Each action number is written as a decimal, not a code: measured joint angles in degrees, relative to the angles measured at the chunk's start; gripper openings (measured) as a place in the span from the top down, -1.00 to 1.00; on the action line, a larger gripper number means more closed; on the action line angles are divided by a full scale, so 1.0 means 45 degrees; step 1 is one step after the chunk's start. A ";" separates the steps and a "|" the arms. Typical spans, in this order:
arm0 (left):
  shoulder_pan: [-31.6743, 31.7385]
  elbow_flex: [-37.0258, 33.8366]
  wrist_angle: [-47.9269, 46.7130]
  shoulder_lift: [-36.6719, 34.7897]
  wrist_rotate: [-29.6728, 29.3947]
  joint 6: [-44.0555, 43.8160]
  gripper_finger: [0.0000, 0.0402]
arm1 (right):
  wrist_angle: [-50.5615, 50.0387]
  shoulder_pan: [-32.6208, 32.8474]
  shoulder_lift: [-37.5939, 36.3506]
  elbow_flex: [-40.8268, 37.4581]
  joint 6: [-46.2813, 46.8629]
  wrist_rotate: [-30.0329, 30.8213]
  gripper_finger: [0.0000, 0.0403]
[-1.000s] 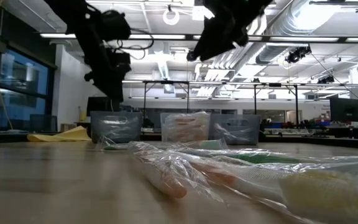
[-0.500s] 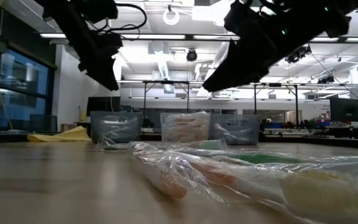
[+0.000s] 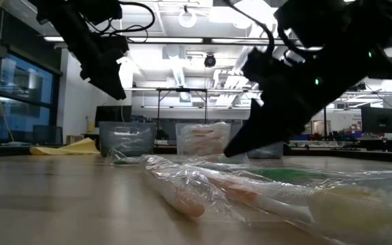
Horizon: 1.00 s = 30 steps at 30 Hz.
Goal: Pick & Place Toothbrushes
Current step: Put the green toothbrush into the left black bin
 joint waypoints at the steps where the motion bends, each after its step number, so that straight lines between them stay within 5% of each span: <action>1: 0.0000 0.0000 0.0008 0.0000 0.0000 0.0000 0.15 | -0.0009 0.0000 0.0141 0.0002 0.0241 0.0239 -0.15; 9: 0.0000 0.0000 -0.0007 0.0000 0.0000 -0.0015 0.15 | 0.0922 -0.0058 0.1086 0.0002 0.0322 0.0344 -0.10; 22: 0.0000 0.0000 -0.0012 0.0005 0.0010 -0.0010 0.15 | 0.1569 -0.0061 0.1148 0.0002 -0.0143 0.0155 0.87; 30: 0.0000 0.0000 0.0011 0.0005 0.0668 0.0199 0.15 | 0.1468 -0.0241 0.0783 0.0002 -0.0729 -0.0277 0.94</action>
